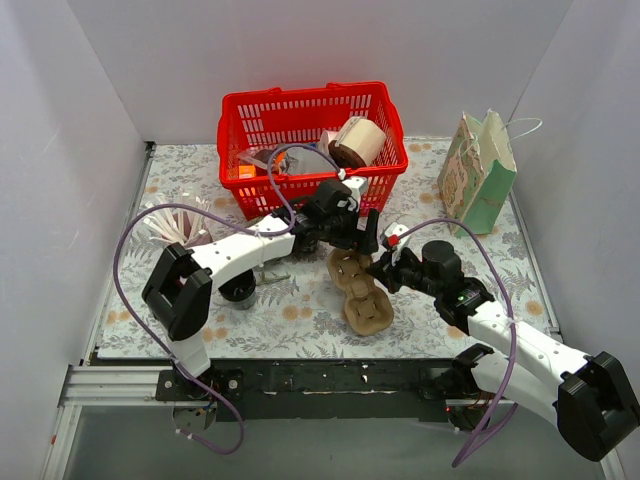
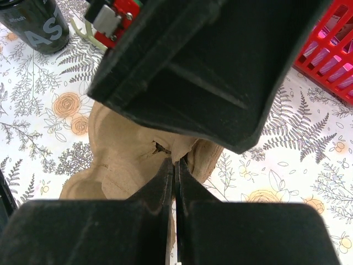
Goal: Pack the takeout coffee
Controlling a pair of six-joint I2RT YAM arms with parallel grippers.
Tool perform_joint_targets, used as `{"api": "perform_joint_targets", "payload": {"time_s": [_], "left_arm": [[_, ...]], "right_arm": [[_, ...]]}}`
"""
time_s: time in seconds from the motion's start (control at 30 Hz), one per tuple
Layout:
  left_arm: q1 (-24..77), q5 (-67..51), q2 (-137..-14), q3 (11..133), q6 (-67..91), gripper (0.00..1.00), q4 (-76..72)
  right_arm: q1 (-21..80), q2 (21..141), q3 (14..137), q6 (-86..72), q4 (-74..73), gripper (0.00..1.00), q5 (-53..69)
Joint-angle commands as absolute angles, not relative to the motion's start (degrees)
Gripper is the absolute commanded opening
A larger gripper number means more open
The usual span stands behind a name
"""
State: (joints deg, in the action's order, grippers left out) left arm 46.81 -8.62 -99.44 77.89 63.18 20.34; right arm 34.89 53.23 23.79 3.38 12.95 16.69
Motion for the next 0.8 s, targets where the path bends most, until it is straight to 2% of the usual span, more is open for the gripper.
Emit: {"api": "perform_joint_targets", "payload": {"time_s": [0.0, 0.2, 0.57, 0.77], "left_arm": [[47.64, -4.22, -100.81, 83.31, 57.4, 0.92, 27.75], [47.81, -2.9, -101.16, 84.9, 55.72, 0.91, 30.5], [47.81, -7.65, -100.2, 85.87, 55.29, 0.92, 31.37], [47.99, -4.58, -103.53, 89.02, 53.88, 0.86, 34.88]], "right_arm": [[35.16, 51.86, 25.93, 4.92, 13.8, 0.01, 16.71], [35.16, 51.85, 26.45, 5.01, 13.1, 0.01, 14.24], [35.16, 52.47, 26.63, 5.19, 12.83, 0.01, 13.71], [35.16, 51.77, 26.46, 5.71, 13.79, 0.01, 16.52]]}}
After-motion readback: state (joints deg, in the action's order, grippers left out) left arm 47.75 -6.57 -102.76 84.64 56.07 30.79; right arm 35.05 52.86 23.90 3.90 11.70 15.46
